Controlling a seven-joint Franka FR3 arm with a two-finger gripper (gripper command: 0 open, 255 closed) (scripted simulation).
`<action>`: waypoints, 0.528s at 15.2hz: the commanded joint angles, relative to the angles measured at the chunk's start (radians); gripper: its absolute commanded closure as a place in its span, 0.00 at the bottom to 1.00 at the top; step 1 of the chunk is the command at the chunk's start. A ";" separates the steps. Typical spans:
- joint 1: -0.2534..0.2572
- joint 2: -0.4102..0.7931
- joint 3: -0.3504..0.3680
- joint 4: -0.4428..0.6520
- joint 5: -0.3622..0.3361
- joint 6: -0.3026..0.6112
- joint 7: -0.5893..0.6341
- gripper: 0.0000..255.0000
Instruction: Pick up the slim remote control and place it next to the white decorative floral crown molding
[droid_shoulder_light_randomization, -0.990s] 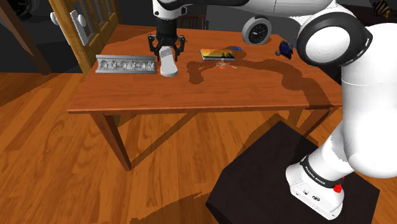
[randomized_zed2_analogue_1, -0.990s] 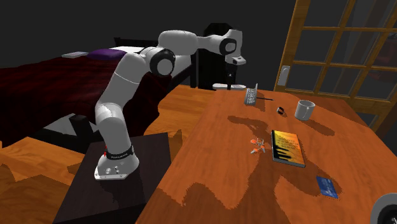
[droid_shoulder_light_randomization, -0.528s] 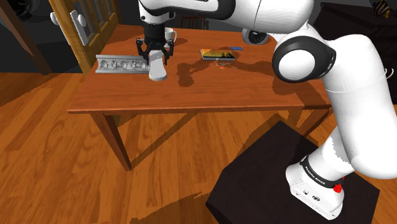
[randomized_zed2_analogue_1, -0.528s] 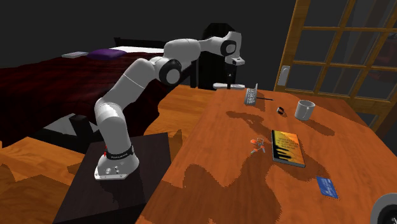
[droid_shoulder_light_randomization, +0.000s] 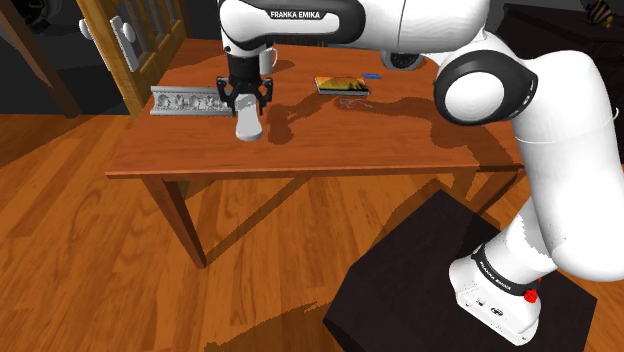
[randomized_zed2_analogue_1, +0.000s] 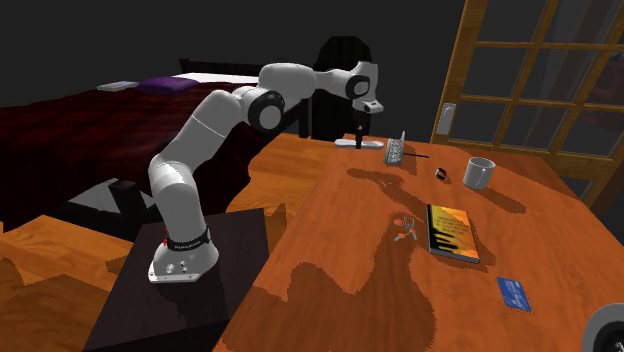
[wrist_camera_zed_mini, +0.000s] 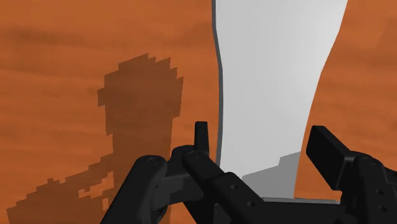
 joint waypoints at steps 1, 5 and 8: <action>-0.001 -0.001 0.000 -0.029 0.000 0.030 0.000 1.00; -0.003 0.000 0.000 -0.081 0.000 0.082 0.000 1.00; -0.003 0.005 -0.001 -0.113 -0.001 0.119 0.000 1.00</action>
